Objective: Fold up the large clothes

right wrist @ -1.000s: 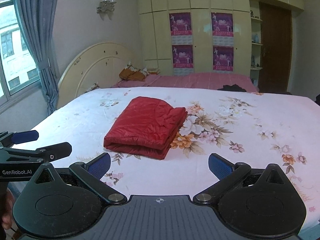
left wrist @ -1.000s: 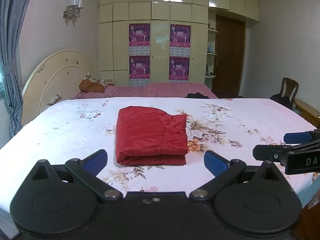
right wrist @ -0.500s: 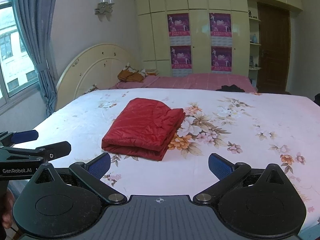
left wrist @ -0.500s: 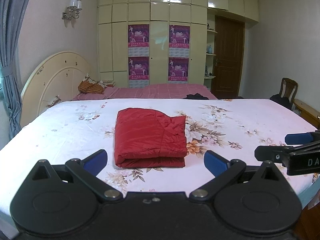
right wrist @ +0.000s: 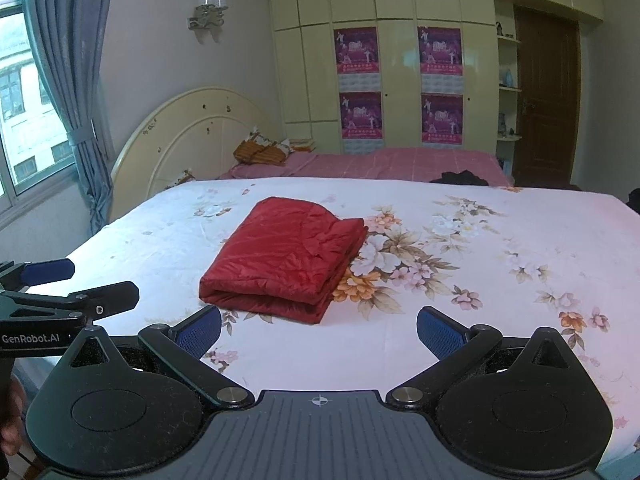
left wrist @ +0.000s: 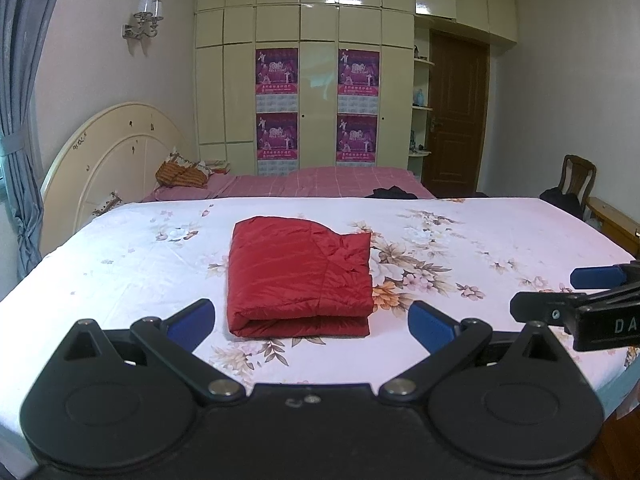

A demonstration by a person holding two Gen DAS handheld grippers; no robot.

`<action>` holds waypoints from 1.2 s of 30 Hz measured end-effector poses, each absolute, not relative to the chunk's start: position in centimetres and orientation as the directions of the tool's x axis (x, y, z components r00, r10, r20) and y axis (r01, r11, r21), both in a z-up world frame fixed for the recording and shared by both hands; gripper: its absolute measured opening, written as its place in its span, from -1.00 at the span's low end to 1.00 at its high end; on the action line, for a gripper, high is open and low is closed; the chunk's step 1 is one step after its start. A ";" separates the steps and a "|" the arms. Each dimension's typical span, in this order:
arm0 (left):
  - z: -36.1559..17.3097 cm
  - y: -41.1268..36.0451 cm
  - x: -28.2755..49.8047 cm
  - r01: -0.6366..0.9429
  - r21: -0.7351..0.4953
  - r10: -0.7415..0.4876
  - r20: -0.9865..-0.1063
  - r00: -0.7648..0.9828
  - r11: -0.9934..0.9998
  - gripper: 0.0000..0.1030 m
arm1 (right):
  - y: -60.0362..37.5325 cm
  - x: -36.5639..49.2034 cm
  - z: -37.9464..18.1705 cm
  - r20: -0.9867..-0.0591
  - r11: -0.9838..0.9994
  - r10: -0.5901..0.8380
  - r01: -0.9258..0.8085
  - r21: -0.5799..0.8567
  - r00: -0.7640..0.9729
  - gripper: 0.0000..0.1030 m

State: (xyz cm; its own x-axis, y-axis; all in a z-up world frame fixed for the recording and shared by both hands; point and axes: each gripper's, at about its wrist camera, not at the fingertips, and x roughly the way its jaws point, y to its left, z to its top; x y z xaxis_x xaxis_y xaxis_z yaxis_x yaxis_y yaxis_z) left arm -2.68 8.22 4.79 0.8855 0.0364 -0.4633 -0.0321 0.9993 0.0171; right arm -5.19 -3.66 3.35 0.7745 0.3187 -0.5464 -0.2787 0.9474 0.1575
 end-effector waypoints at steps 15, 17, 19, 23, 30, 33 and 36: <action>5.0 8.0 -2.1 -0.029 0.020 0.035 -0.459 0.888 0.999 0.99 | -3.9 -4.9 3.5 -0.545 0.947 0.321 -0.280 0.160 0.774 0.99; 5.1 7.9 -2.0 -0.029 0.020 0.035 -0.457 0.889 0.999 0.99 | -3.9 -4.9 3.5 -0.545 0.947 0.320 -0.279 0.159 0.775 0.99; 5.1 7.8 -2.0 -0.030 0.023 0.037 -0.456 0.889 0.999 0.99 | -4.0 -4.8 3.6 -0.545 0.947 0.320 -0.280 0.159 0.775 0.99; 5.1 7.6 -2.0 -0.030 0.024 0.038 -0.455 0.890 0.999 0.99 | -3.9 -4.9 3.5 -0.546 0.947 0.319 -0.278 0.158 0.775 0.99; 5.1 7.6 -2.0 -0.030 0.024 0.038 -0.455 0.890 0.999 0.99 | -4.3 -4.8 3.7 -0.544 0.947 0.320 -0.279 0.158 0.776 0.99; 5.1 7.6 -2.0 -0.031 0.026 0.039 -0.454 0.890 0.999 0.99 | -4.4 -4.8 3.7 -0.545 0.947 0.319 -0.279 0.158 0.776 0.99; 5.0 7.5 -2.0 -0.030 0.029 0.040 -0.447 0.894 0.999 0.97 | -4.4 -4.8 3.7 -0.545 0.947 0.319 -0.279 0.158 0.775 0.99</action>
State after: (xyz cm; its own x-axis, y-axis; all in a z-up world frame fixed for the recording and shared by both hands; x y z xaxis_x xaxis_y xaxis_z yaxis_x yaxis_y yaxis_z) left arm -2.00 7.45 5.02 0.8938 0.0402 -0.4467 -0.0302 0.9991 0.0294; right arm -4.77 -4.40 3.67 0.7752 0.3190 -0.5452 -0.2790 0.9473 0.1576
